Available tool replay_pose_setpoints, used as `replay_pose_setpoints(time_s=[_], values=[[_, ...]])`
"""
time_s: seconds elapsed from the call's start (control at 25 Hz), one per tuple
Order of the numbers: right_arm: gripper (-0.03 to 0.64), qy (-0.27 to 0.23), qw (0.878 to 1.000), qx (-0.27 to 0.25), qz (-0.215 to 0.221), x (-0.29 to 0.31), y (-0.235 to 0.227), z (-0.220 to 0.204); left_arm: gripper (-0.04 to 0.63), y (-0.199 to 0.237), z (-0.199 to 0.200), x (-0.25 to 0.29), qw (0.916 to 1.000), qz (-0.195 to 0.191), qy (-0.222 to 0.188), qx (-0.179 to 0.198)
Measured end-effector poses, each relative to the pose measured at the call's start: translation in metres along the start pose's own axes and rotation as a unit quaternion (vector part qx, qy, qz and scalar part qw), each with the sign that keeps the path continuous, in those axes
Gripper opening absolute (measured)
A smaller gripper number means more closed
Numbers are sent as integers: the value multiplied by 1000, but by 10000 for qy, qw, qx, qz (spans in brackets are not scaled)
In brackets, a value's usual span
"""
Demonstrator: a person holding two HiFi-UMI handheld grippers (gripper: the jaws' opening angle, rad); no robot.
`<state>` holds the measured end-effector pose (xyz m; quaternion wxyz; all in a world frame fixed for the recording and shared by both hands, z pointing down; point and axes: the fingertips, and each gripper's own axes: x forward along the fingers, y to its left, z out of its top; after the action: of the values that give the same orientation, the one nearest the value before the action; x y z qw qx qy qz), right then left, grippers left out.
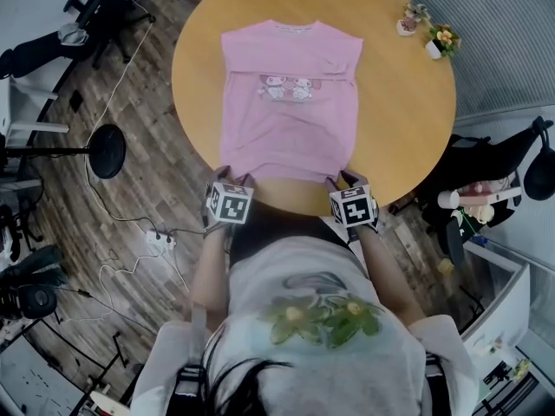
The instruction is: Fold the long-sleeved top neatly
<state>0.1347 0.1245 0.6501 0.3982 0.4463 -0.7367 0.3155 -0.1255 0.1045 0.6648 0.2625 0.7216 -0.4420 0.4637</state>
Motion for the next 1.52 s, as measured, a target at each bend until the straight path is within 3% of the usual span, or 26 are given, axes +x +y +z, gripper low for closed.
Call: replay_pose_setpoints(time_s=[0.08, 0.16, 0.36, 0.76, 1.08, 1.52], values=[[165, 3, 10000, 45, -19, 2, -2, 1, 223, 2, 1, 2, 9999, -15, 5, -129], [107, 25, 10000, 53, -74, 3, -4, 1, 203, 3, 1, 4, 9998, -6, 6, -215], [40, 53, 9999, 50, -144, -1, -5, 1, 53, 6, 5, -2, 9978, -103, -159, -640], [35, -357, 9976, 586, 69, -34, -14, 15, 45, 15, 21, -33, 9932, -457, -409, -995], [35, -983, 9923, 751, -29, -72, -30, 42, 44, 13, 52, -70, 9878, -702, -898, -1063], [35, -1700, 9804, 974, -217, -97, -48, 84, 43, 25, 105, -96, 9745, -504, -1768, -1287]])
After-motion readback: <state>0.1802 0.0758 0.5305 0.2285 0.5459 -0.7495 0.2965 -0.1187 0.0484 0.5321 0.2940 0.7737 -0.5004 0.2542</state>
